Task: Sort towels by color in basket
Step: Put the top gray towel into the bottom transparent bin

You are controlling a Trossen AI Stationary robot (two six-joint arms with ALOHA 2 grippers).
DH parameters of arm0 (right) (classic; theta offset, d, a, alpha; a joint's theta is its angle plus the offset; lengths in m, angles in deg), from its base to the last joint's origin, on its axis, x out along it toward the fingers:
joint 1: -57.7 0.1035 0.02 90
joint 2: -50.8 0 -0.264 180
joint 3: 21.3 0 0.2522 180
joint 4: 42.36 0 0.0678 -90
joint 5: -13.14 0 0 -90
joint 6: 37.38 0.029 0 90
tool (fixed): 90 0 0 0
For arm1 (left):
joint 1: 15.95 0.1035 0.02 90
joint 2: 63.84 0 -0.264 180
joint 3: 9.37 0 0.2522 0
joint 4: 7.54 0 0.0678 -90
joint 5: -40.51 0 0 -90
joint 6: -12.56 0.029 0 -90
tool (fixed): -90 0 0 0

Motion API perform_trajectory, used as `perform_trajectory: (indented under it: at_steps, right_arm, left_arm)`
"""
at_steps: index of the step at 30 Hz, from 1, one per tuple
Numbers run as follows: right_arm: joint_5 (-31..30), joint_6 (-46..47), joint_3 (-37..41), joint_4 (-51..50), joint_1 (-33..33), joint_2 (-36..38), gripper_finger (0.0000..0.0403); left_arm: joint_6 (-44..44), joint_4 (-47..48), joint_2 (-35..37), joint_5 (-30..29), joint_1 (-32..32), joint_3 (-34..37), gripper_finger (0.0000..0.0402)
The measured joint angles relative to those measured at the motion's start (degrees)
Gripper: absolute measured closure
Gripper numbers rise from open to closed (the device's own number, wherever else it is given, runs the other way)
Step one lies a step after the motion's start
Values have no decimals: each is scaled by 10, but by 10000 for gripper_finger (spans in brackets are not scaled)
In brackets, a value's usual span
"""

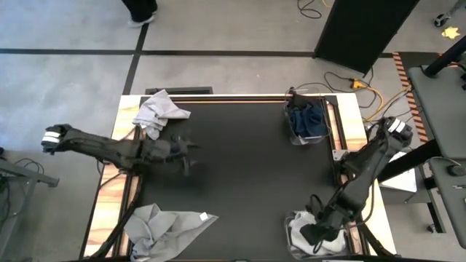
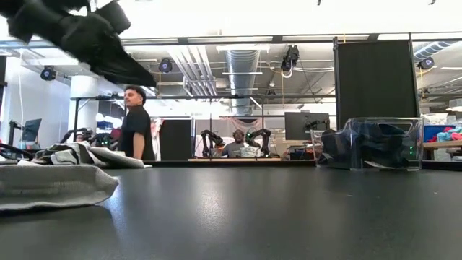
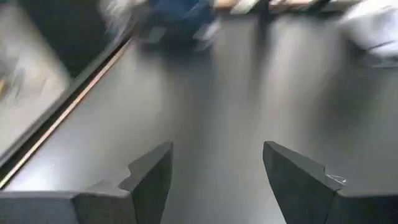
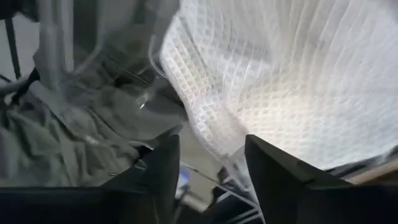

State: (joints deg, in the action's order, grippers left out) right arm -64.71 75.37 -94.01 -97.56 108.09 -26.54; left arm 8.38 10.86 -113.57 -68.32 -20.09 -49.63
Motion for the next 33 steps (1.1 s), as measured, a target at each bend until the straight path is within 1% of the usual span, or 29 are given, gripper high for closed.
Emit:
perform_trajectory:
  at_steps: [4,7,9,11,15,17,19,21,24,25,27,29,31,33]
  right_arm:
    - [-65,-109,-12,-65,-13,34,208]
    - [-147,-210,-15,-101,-34,69,196]
    - [-206,-286,-14,-111,-54,87,189]
    - [-275,-371,-14,-112,-75,103,183]
    - [-411,-546,-14,-91,-110,116,170]
    - [-467,-620,-14,-75,-119,115,164]
    - [-510,-681,-13,-50,-128,109,157]
    - [-528,-728,-12,-24,-134,100,151]
    - [-528,-770,-11,15,-140,83,142]
    - [-528,-776,-11,23,-141,76,139]
    - [-528,-781,-10,35,-140,62,135]
    - [-527,-780,-10,35,-140,46,131]
    - [-525,-778,-10,35,-140,34,128]
    - [-525,-778,-10,36,-140,24,126]
  left_arm:
    - [-57,196,-18,-1,85,-98,174]
    - [-120,284,-41,-1,166,-138,175]
    - [-143,308,-60,-1,225,-142,175]
    - [-146,307,-87,1,288,-140,175]
    - [-157,314,-156,26,411,-140,175]
    - [-158,331,-195,31,465,-152,175]
    - [-154,348,-233,22,509,-170,175]
    - [-148,354,-268,3,541,-190,175]
    - [-145,360,-321,-15,573,-222,175]
    - [-147,369,-339,-16,574,-234,175]
    - [-141,369,-376,-36,576,-255,175]
    - [-152,377,-414,-56,582,-272,175]
    - [-151,383,-455,-64,585,-289,175]
    - [-148,415,-492,-79,582,-313,180]
